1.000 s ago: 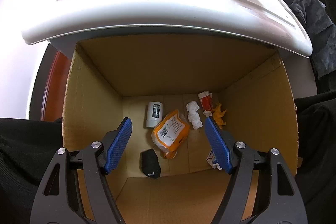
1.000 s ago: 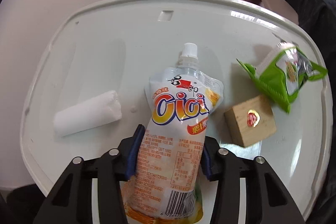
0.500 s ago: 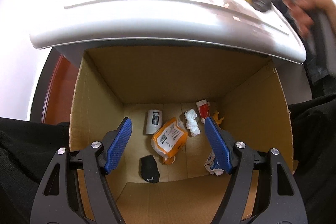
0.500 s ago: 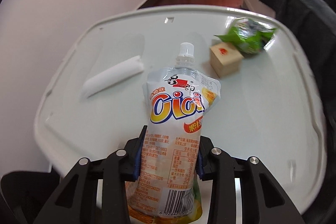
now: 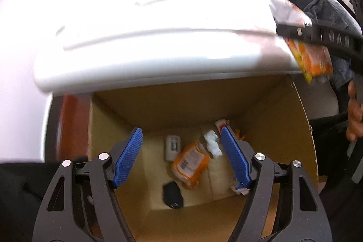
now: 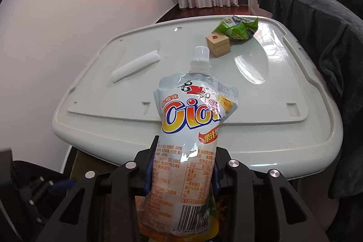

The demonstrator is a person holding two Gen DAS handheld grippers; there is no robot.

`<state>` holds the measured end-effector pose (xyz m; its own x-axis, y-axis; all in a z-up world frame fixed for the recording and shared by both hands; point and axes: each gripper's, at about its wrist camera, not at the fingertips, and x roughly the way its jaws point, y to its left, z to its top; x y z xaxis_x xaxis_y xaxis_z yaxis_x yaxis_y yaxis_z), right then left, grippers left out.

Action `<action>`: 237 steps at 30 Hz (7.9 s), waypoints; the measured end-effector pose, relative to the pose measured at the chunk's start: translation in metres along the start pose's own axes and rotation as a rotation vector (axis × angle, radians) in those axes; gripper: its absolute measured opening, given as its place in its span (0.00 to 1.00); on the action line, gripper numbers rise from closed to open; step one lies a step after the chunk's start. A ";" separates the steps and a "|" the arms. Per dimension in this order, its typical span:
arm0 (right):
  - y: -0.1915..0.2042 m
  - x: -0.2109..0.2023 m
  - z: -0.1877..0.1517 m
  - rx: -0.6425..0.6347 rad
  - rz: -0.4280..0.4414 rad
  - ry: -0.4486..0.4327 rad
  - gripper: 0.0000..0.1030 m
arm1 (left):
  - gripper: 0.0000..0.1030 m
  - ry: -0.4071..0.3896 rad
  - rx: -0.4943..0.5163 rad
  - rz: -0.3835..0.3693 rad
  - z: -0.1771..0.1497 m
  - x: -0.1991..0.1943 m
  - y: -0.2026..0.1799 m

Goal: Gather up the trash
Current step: 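Grasp the white foam roll with the left tool while the right holds the pouch, then move both tools over the box and release the foam roll and pouch, then grasp the green snack bag with the right tool, then grasp the wooden block with the left tool while the right holds the snack bag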

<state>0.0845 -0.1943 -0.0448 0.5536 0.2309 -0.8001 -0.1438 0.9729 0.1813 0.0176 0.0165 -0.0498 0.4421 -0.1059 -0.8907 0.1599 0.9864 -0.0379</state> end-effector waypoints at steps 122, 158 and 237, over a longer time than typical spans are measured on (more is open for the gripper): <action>0.015 -0.025 -0.119 0.164 -0.054 0.090 0.78 | 0.78 0.118 -0.050 0.095 -0.046 0.019 0.013; -0.089 0.045 0.161 0.414 -0.069 -0.017 0.81 | 0.78 -0.118 0.003 0.002 0.030 -0.018 -0.003; -0.106 -0.114 0.035 0.350 -0.035 -0.369 0.39 | 0.78 -0.129 -0.141 -0.020 0.247 0.116 -0.113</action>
<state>0.0657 -0.3232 0.0473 0.8149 0.1265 -0.5657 0.1288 0.9120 0.3895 0.2690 -0.1386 -0.0373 0.5512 -0.1320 -0.8239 0.0489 0.9908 -0.1260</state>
